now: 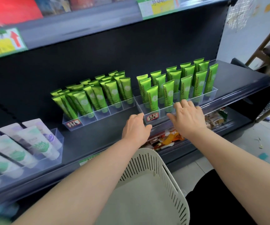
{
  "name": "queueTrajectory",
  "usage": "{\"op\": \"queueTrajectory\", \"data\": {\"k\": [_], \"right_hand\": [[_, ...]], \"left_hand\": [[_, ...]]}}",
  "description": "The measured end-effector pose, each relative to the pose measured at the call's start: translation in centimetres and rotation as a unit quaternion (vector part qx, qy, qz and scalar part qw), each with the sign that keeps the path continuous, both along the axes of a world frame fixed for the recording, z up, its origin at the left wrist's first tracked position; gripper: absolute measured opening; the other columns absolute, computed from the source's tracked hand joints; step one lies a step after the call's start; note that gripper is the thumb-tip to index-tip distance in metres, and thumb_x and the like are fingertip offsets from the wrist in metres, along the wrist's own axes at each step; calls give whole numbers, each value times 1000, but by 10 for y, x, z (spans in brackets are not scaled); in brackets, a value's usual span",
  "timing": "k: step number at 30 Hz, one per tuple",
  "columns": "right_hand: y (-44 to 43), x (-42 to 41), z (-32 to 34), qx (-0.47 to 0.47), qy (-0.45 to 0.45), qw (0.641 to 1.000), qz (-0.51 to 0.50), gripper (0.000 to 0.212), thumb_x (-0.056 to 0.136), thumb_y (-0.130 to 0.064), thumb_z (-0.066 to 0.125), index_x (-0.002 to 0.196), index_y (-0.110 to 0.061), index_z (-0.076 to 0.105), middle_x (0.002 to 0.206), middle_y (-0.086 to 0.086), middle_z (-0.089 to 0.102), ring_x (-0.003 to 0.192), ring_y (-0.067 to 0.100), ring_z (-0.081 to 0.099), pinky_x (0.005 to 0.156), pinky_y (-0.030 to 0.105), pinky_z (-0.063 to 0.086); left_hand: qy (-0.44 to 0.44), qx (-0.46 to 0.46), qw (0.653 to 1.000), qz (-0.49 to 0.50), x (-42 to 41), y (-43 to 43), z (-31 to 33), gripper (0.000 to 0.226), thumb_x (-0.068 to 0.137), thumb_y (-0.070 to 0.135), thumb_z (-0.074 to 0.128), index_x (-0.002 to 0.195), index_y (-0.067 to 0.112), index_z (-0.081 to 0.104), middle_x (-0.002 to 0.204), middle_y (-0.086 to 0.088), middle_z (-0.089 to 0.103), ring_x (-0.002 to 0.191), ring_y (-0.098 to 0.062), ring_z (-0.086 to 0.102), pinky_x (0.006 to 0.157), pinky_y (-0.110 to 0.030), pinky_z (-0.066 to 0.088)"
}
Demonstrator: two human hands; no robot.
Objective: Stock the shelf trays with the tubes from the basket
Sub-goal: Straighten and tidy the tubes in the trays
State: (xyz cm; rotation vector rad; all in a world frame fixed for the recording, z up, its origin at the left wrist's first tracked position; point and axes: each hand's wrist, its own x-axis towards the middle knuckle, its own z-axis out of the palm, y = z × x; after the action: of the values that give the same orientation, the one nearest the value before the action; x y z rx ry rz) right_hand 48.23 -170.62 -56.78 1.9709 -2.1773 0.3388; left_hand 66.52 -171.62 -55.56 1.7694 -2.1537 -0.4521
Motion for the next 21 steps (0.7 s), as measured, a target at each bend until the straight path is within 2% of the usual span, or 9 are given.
{"op": "queueTrajectory", "data": {"k": [7, 12, 17, 21], "right_hand": [[-9, 88, 12, -7, -8, 993, 114, 42, 96, -49, 38, 118, -16, 52, 114, 5, 54, 110, 28, 49, 85, 42, 40], [-30, 136, 5, 36, -2, 985, 171, 47, 96, -50, 38, 129, -17, 46, 128, 4, 50, 123, 25, 43, 93, 41, 38], [-49, 158, -8, 79, -10, 976, 200, 61, 98, -48, 37, 147, -12, 27, 154, 6, 26, 145, 20, 15, 114, 38, 22], [-70, 173, -5, 90, -6, 974, 209, 66, 99, -48, 33, 151, -13, 16, 159, 4, 13, 147, 19, 4, 117, 40, 14]], "left_hand": [[-42, -3, 996, 73, 82, 2, 0, 60, 95, 34, 56, 148, 19, 33, 150, -4, 37, 135, -26, 38, 103, -41, 39], [-87, 5, 988, 123, 134, -6, 0, 61, 95, 34, 55, 148, 16, 32, 151, -2, 34, 136, -25, 35, 102, -41, 40], [-124, 15, 983, 131, 157, -21, -2, 64, 96, 32, 55, 150, 17, 26, 156, -3, 24, 141, -26, 25, 106, -42, 36], [-155, -3, 980, 123, 163, -39, 1, 65, 96, 31, 55, 151, 18, 23, 159, -4, 17, 144, -27, 19, 109, -42, 33]]}}
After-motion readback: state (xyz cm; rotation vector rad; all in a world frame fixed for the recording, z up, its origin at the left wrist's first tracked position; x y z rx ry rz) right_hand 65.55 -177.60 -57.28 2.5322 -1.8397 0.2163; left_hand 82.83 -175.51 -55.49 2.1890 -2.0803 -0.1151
